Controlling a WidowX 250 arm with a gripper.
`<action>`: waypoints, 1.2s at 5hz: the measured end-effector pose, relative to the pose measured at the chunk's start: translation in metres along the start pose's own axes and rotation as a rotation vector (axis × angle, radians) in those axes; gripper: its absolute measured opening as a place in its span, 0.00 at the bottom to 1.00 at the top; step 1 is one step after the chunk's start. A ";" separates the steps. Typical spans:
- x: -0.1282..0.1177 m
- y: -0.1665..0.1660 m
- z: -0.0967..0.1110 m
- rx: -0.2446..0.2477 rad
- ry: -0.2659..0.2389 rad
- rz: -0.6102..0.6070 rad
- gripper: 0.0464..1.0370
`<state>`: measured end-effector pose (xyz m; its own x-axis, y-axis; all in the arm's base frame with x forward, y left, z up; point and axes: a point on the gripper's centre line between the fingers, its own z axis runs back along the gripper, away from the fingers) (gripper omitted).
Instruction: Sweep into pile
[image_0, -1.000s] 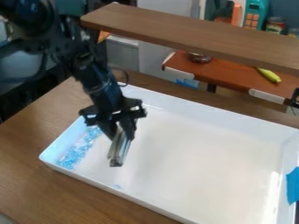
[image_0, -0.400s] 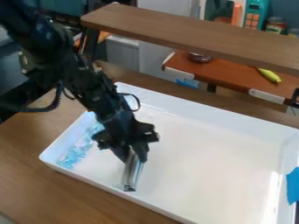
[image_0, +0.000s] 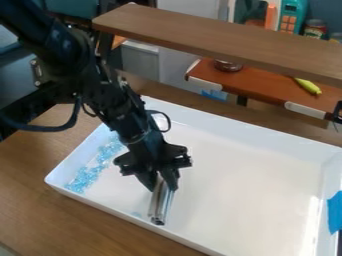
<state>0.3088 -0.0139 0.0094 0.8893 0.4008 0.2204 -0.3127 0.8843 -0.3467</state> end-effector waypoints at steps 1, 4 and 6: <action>0.001 0.009 -0.011 0.038 -0.011 -0.014 0.33; 0.005 0.035 -0.018 0.115 -0.043 -0.071 0.33; 0.026 0.087 0.002 0.254 -0.020 -0.142 0.33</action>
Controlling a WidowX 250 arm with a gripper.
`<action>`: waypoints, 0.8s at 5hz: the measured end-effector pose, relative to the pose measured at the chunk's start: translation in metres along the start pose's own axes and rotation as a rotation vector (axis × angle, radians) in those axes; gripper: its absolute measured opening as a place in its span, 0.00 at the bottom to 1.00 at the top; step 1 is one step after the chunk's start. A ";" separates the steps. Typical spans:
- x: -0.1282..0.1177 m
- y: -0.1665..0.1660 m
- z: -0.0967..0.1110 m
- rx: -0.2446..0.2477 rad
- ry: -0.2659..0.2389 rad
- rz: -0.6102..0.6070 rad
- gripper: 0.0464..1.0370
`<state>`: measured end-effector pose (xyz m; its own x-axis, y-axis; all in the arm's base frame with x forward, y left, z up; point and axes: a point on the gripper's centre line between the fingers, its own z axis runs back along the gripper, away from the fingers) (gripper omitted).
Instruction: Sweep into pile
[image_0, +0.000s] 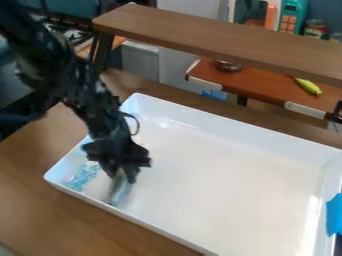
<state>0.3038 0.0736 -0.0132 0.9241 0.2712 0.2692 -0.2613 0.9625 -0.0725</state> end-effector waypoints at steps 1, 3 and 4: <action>0.004 0.019 -0.001 0.046 0.001 -0.039 0.33; 0.008 0.031 0.005 0.143 -0.062 -0.091 0.33; 0.012 -0.001 0.026 0.072 -0.117 -0.068 0.33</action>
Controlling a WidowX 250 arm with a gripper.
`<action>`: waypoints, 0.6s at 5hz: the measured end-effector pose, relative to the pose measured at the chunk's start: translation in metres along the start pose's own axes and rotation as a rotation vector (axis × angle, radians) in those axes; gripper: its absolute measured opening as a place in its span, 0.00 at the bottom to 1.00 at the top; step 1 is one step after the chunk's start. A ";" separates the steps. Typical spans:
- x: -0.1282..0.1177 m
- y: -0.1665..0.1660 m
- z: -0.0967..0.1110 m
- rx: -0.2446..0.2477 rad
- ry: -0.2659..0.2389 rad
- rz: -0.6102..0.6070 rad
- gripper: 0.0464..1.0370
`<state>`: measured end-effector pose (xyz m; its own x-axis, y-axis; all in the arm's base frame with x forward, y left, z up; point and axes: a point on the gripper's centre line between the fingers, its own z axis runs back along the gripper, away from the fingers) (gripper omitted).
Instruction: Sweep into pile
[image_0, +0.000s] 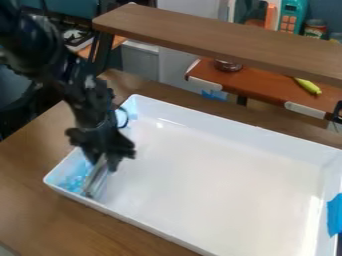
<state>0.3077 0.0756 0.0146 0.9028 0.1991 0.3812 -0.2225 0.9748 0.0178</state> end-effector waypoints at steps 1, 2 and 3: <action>0.005 -0.042 0.014 -0.045 -0.032 -0.001 0.33; -0.001 -0.080 0.021 -0.043 0.017 -0.017 0.33; 0.011 -0.125 0.024 -0.025 0.092 -0.030 0.33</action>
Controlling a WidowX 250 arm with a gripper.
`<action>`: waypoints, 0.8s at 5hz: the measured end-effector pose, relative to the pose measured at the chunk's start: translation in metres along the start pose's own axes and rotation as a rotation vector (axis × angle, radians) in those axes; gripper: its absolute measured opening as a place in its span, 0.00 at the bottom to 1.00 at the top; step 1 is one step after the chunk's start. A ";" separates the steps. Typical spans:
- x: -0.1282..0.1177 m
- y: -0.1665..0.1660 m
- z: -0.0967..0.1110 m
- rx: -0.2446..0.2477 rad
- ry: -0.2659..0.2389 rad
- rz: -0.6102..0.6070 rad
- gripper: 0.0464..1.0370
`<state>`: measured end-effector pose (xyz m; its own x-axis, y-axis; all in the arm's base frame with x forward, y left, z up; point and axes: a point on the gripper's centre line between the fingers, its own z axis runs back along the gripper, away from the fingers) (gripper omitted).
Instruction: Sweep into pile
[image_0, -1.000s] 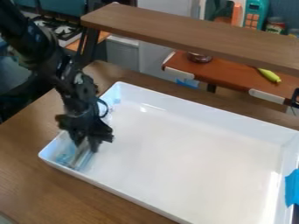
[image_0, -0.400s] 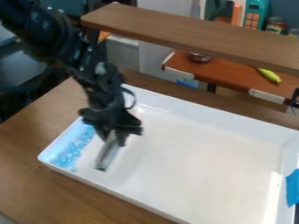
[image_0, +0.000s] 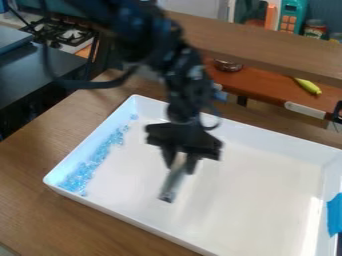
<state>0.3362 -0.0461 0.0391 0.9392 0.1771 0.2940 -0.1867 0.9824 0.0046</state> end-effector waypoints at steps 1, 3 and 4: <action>0.006 -0.039 0.001 0.009 0.057 -0.013 0.33; 0.015 -0.088 -0.013 0.011 0.049 -0.029 0.33; 0.008 -0.106 -0.034 0.041 0.033 -0.048 0.33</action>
<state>0.3732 -0.1465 0.0086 0.9562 0.1328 0.2608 -0.1527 0.9866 0.0576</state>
